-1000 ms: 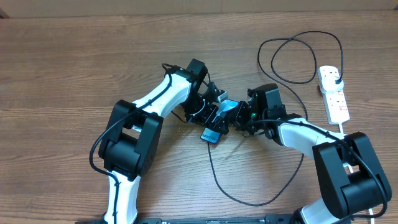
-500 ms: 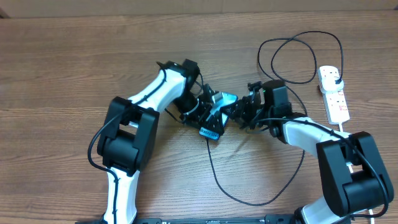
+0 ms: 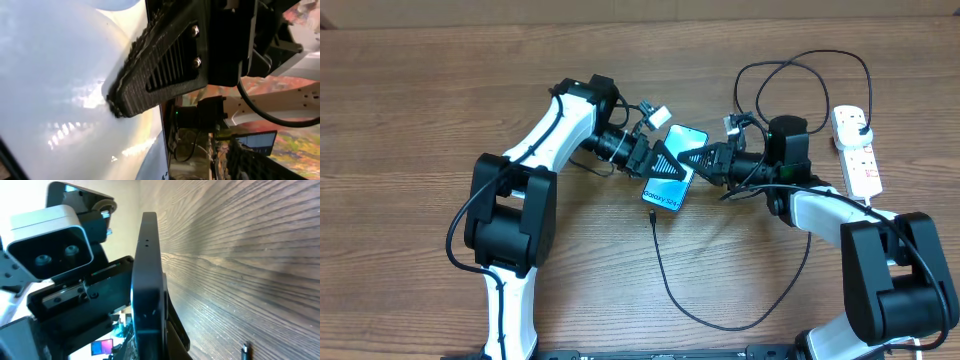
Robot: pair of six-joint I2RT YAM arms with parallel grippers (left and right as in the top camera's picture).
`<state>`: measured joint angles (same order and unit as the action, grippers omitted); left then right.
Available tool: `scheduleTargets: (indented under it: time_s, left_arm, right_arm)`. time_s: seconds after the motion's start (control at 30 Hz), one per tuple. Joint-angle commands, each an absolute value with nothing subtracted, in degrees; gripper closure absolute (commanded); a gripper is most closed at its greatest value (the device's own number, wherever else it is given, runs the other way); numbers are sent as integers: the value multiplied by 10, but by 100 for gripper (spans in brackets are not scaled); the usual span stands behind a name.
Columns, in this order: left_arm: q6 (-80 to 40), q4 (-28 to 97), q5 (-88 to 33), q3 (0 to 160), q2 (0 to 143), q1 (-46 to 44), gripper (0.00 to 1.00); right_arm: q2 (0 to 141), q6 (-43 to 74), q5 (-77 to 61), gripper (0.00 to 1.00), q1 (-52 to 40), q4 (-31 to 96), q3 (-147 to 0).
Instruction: Plug charger to phone and switch on socket
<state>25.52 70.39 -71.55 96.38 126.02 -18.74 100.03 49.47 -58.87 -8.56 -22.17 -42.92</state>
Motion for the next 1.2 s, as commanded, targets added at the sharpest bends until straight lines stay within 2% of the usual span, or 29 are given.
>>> scheduleTargets:
  time_s: [0.0, 0.17, 0.47, 0.63, 0.73, 0.83, 0.87, 0.9, 0.93, 0.97, 1.07, 1.17]
  left_arm:
    - [287, 703, -803, 977, 1262, -197, 15]
    - [288, 705, -810, 977, 1262, -203, 27]
    - [288, 722, -811, 977, 1262, -203, 35]
    - [288, 721, -826, 977, 1262, -203, 50]
    - [287, 720, -839, 977, 1262, -203, 68]
    - [287, 720, -841, 977, 1262, -203, 91]
    - [287, 721, -841, 977, 1262, -203, 96]
    - [287, 721, -841, 977, 1262, -203, 96]
    - [285, 722, -841, 977, 1262, -203, 96]
    - [281, 722, -840, 977, 1262, -203, 96]
    - [252, 722, -816, 977, 1262, -203, 96]
    - [198, 723, -763, 977, 1262, -203, 96]
  right_arm:
    - [1002, 512, -596, 96, -89, -231, -432]
    - [1002, 530, -569, 96, -89, -254, -432]
    - [1002, 538, -484, 96, -89, -255, -432]
    - [1003, 538, -472, 96, -89, -254, -432]
    - [1002, 538, -472, 96, -89, -254, -432]
    - [1003, 538, -472, 96, -89, -254, -432]
    - [1002, 538, -472, 96, -89, -254, -432]
    - [1002, 538, -472, 96, -89, -253, -432]
    - [1002, 538, -471, 94, -89, -252, -432]
    - [1002, 538, -471, 88, -88, -253, -432]
    - [1003, 536, -466, 63, -77, -255, -432]
    - [1003, 536, -465, 46, -57, -255, -432]
